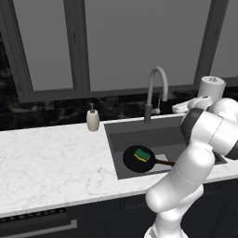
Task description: Pick the pan and sponge and place them into the sink. Then turn on the water.
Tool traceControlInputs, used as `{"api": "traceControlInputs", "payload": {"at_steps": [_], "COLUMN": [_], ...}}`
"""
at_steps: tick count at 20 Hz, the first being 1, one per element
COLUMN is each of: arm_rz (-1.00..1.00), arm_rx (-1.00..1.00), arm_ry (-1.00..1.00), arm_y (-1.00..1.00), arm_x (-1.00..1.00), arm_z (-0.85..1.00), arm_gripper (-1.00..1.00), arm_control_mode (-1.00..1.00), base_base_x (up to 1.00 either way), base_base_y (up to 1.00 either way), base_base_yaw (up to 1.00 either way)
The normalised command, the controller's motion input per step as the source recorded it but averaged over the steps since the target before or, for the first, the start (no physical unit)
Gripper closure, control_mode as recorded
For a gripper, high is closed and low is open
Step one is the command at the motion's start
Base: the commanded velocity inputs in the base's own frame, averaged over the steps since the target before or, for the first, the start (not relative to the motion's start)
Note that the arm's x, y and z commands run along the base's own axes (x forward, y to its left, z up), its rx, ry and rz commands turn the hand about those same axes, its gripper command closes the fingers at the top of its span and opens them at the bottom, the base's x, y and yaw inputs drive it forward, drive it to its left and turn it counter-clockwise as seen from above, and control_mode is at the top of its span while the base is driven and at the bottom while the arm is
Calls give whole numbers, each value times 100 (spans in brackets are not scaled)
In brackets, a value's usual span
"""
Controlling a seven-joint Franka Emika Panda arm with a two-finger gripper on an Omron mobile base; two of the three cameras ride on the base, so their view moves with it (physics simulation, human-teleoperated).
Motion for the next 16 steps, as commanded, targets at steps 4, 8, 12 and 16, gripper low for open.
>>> {"api": "traceControlInputs", "payload": {"at_steps": [4, 8, 12, 16], "arm_rz": [25, 24, 26, 26], "arm_rx": [9, 8, 15, 22], "arm_ry": [-13, -2, 0, 0], "arm_y": [-28, -34, -52, -66], "arm_x": [0, 0, 0, 0], "arm_z": [-17, -27, -40, -26], "arm_gripper": [-100, -100, -100, -100], "arm_control_mode": [-100, -100, -100, -100], "base_base_x": [0, 0, 0, 0], "base_base_y": [0, 0, 0, 0], "base_base_yaw": [0, 0, 0, 0]}}
